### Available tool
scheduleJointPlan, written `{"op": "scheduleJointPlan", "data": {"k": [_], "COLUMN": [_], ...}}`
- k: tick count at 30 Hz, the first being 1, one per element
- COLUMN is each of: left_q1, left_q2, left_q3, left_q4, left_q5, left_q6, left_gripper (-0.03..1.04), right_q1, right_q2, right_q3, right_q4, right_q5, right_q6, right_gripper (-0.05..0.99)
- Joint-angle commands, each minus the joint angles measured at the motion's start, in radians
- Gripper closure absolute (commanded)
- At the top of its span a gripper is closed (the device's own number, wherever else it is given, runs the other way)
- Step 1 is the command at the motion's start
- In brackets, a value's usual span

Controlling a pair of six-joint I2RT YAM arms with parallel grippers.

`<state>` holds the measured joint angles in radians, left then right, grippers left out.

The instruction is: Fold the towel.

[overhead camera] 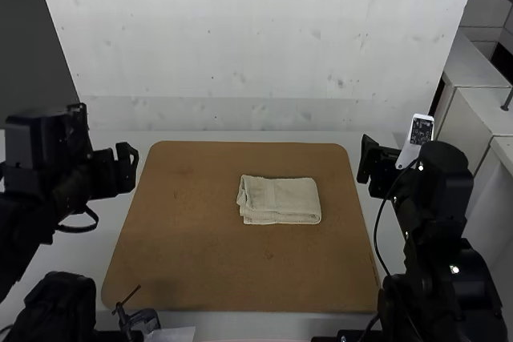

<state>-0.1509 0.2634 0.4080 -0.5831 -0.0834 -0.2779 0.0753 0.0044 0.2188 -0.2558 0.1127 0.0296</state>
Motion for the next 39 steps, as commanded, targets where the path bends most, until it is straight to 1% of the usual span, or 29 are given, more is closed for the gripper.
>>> {"op": "scheduleJointPlan", "data": {"k": [1,2,5,7,10,11,12,14,16,19,20,22,25,27,28,30,36,39], "left_q1": [0.002,0.005,0.068,0.099,0.143,0.151,0.149,0.151,0.152,0.152,0.151,0.154,0.157,0.154,0.157,0.159,0.157,0.16], "left_q2": [-0.127,-0.122,-0.122,-0.122,-0.168,-0.204,-0.23,-0.231,-0.234,-0.234,-0.236,-0.236,-0.237,-0.237,-0.24,-0.245,-0.245,-0.245], "left_q3": [0.002,0.006,0.029,0.04,0.026,0.011,-0.005,-0.005,-0.003,0.003,0.005,0.012,0.017,0.026,0.031,0.031,0.031,0.032], "left_q4": [-0.023,-0.037,-0.049,-0.049,-0.049,-0.049,-0.049,-0.09,-0.138,-0.228,-0.247,-0.277,-0.297,-0.337,-0.354,-0.359,-0.359,-0.359], "left_q5": [-0.058,-0.062,-0.055,-0.055,-0.027,-0.024,-0.03,-0.026,-0.022,-0.021,-0.021,-0.021,-0.021,-0.012,0.001,0.007,0.01,0.007], "left_q6": [0.003,0.0,-0.006,-0.004,-0.004,-0.001,0.003,0.02,0.078,0.2,0.23,0.227,0.226,0.226,0.227,0.229,0.233,0.229], "left_gripper": [0.06,0.06,0.06,0.06,0.06,0.06,0.06,0.06,0.06,0.04,0.04,0.04,0.04,0.04,0.04,0.04,0.04,0.03], "right_q1": [-0.005,-0.005,-0.005,-0.005,-0.009,-0.009,-0.011,-0.012,-0.016,-0.019,-0.017,-0.017,-0.012,-0.009,-0.009,-0.011,-0.009,-0.011], "right_q2": [-0.018,-0.018,-0.018,-0.018,-0.017,-0.017,-0.017,-0.015,-0.014,-0.011,-0.009,-0.004,0.0,0.002,0.002,0.003,0.003,0.002], "right_q3": [0.005,0.004,-0.001,-0.004,-0.004,-0.004,-0.004,-0.004,0.002,0.039,0.053,0.085,0.114,0.128,0.134,0.149,0.205,0.214], "right_q4": [0.009,0.009,0.012,0.012,0.012,0.01,0.01,0.01,0.006,-0.06,-0.091,-0.175,-0.293,-0.37,-0.399,-0.447,-0.612,-0.649], "right_q5": [0.019,0.024,0.027,0.03,0.028,0.028,0.028,0.028,0.027,0.022,0.019,0.016,0.007,0.007,0.005,-0.01,-0.022,-0.024], "right_q6": [-0.003,-0.003,-0.003,-0.005,-0.013,-0.017,-0.023,-0.036,-0.045,-0.046,-0.046,-0.045,-0.031,-0.016,-0.007,0.007,0.026,0.029], "right_gripper": [-0.01,-0.01,-0.01,-0.01,-0.01,-0.01,-0.01,-0.01,-0.01,-0.01,-0.01,-0.01,-0.01,-0.01,-0.01,-0.01,-0.01,-0.02]}}
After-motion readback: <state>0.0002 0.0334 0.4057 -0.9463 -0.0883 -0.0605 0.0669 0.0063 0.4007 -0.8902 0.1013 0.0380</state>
